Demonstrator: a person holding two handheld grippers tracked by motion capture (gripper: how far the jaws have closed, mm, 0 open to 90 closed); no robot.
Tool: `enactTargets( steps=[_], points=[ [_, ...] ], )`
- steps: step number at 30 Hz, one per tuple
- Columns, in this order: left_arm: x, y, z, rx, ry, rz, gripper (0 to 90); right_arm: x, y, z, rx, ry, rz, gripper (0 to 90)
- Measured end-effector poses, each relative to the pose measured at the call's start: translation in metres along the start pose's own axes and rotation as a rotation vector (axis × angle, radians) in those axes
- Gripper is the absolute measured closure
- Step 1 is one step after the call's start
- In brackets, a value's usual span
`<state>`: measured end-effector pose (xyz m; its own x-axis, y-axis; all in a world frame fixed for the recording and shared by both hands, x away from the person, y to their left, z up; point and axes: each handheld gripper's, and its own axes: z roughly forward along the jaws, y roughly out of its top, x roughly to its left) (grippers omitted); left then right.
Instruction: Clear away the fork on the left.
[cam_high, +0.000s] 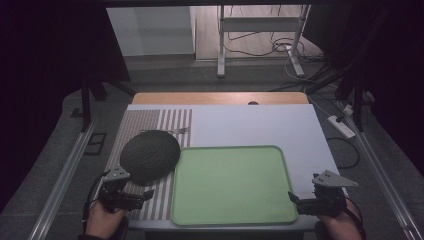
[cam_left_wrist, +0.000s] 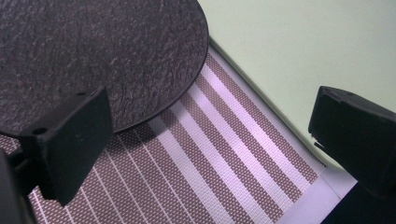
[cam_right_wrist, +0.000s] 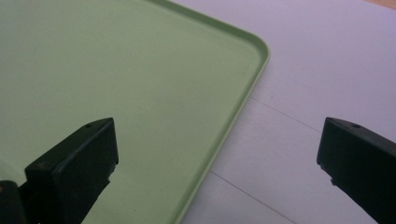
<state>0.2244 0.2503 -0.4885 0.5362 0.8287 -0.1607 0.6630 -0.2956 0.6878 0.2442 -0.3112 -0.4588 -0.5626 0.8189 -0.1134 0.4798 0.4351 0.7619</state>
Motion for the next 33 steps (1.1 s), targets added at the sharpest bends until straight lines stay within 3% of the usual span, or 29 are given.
enactTargets(
  steps=[8, 12, 16, 21, 29, 33],
  points=[
    [0.002, 0.001, 0.002, 0.02, -0.017, -0.01, 0.0, 0.001, 0.0, 0.001, 0.001, 0.001, -0.004, 0.0],
    [0.005, 0.004, 0.003, -0.022, -0.026, -0.019, 0.0, 0.001, 0.0, 0.001, 0.005, 0.001, -0.005, 0.0],
    [0.007, 0.007, 0.006, -0.026, -0.028, -0.008, 0.0, 0.001, 0.001, 0.001, 0.007, 0.001, -0.007, 0.0],
    [0.008, 0.011, 0.013, -0.004, -0.02, 0.02, 0.0, 0.001, 0.0, 0.001, 0.008, 0.003, -0.008, 0.0],
    [0.016, 0.014, 0.019, 0.016, -0.016, -0.004, 0.0, 0.001, 0.001, 0.002, 0.011, 0.004, -0.016, 0.0],
    [0.021, 0.017, 0.021, -0.015, -0.038, 0.009, 0.0, 0.002, 0.001, 0.002, 0.013, 0.004, -0.018, 0.0]
  ],
)
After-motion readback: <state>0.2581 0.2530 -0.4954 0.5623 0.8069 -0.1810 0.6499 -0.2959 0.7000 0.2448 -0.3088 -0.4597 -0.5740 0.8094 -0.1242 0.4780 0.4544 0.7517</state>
